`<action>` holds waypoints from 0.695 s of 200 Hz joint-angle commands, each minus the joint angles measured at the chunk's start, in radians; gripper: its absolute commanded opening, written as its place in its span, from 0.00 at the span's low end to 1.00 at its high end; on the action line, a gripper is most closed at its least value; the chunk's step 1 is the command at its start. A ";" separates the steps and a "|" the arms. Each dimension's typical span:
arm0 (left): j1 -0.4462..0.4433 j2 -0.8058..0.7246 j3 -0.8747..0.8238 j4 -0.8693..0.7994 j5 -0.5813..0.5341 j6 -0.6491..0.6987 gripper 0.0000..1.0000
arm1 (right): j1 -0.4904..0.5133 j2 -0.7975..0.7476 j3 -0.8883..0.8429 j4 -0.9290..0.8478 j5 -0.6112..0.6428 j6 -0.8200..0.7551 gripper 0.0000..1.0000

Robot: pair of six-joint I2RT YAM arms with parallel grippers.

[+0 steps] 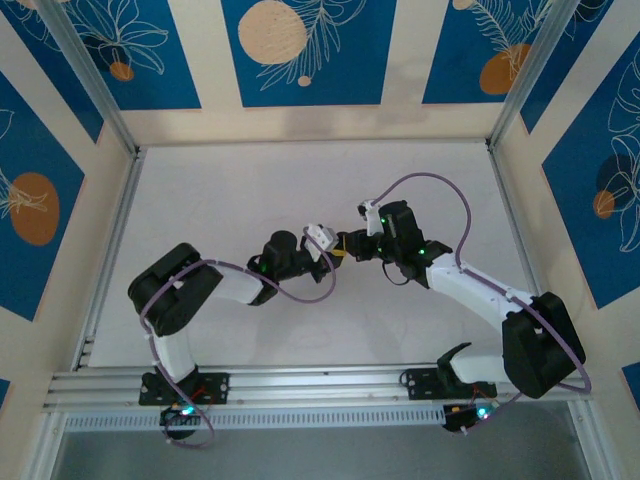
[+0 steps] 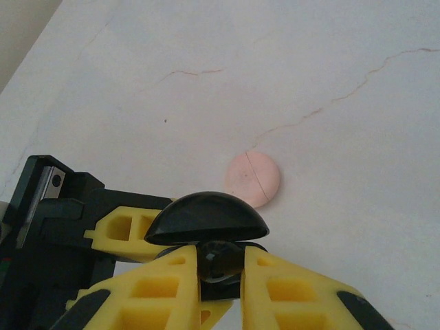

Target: Insert wireless bluetooth earbuds into charging case

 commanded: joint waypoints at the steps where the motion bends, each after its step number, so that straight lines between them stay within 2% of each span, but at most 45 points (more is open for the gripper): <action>1: -0.007 -0.049 0.020 0.055 0.022 -0.015 0.19 | 0.011 -0.004 -0.022 0.008 0.007 -0.036 0.18; 139: -0.007 -0.072 0.019 0.052 0.029 -0.009 0.19 | 0.031 -0.024 -0.025 -0.040 -0.042 -0.138 0.19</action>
